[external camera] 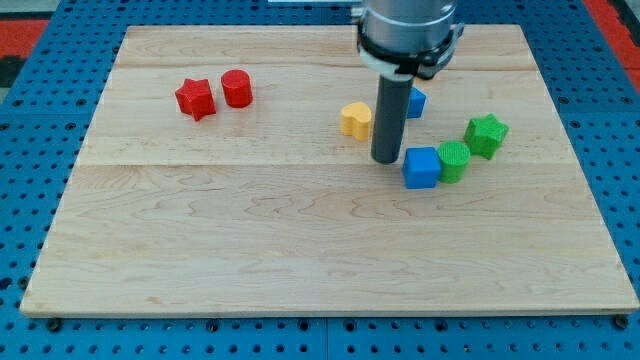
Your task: Push th yellow heart between the yellow hexagon and blue triangle
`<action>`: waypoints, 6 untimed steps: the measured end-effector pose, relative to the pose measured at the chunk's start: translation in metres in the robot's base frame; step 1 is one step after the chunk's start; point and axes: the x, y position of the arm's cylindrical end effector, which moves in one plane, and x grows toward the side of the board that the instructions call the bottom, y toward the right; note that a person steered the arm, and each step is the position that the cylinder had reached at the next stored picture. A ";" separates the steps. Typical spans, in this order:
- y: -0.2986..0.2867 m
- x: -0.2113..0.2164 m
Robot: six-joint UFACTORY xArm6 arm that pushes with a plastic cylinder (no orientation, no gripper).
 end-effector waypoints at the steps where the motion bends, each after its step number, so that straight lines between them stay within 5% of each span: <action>1: -0.051 -0.038; 3: -0.129 -0.090; 6: 0.003 -0.133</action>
